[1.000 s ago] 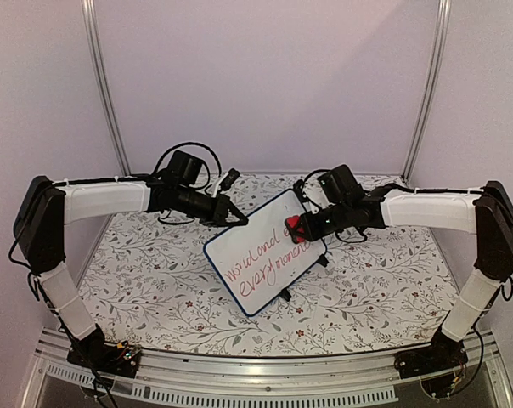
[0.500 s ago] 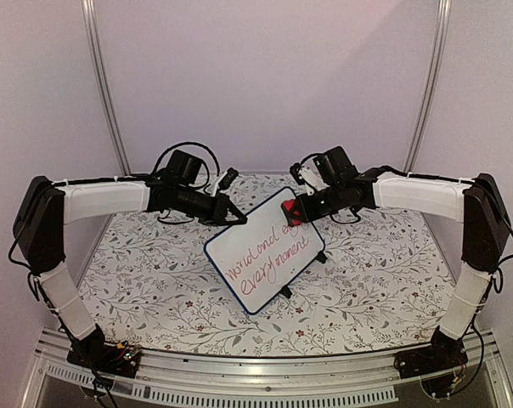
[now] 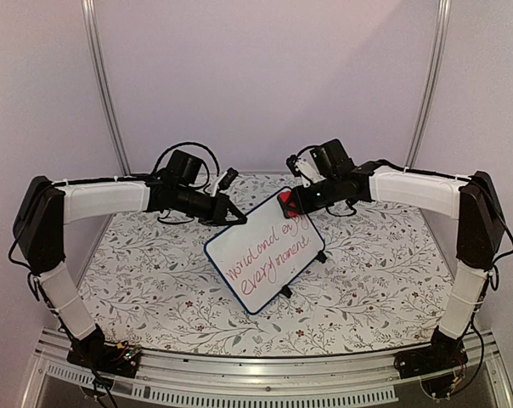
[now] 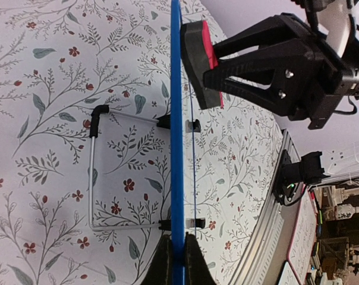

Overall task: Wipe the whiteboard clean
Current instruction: Erase the whiteboard at the center of the board.

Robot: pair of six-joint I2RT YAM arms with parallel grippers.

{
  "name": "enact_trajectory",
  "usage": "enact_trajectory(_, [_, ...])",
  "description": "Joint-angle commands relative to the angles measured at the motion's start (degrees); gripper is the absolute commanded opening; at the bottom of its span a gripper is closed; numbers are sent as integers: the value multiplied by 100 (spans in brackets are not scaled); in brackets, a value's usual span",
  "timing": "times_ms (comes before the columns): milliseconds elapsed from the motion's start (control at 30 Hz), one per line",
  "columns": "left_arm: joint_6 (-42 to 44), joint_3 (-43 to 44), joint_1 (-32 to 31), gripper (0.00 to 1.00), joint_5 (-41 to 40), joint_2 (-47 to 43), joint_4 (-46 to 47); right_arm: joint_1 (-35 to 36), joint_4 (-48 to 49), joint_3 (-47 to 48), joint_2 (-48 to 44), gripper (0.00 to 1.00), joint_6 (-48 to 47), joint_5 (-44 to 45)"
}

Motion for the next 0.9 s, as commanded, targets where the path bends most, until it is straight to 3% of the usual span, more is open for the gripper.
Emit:
enact_trajectory(0, [312, 85, -132, 0, 382, -108, -55, -40, 127, -19, 183, 8, -38, 67])
enact_trajectory(467, [307, 85, -133, 0, 390, -110, -57, -40, 441, -1493, -438, 8, 66, -150])
enact_trajectory(867, [307, 85, -129, 0, 398, -126, -58, -40, 541, -1618, -566, 7, 125, -202])
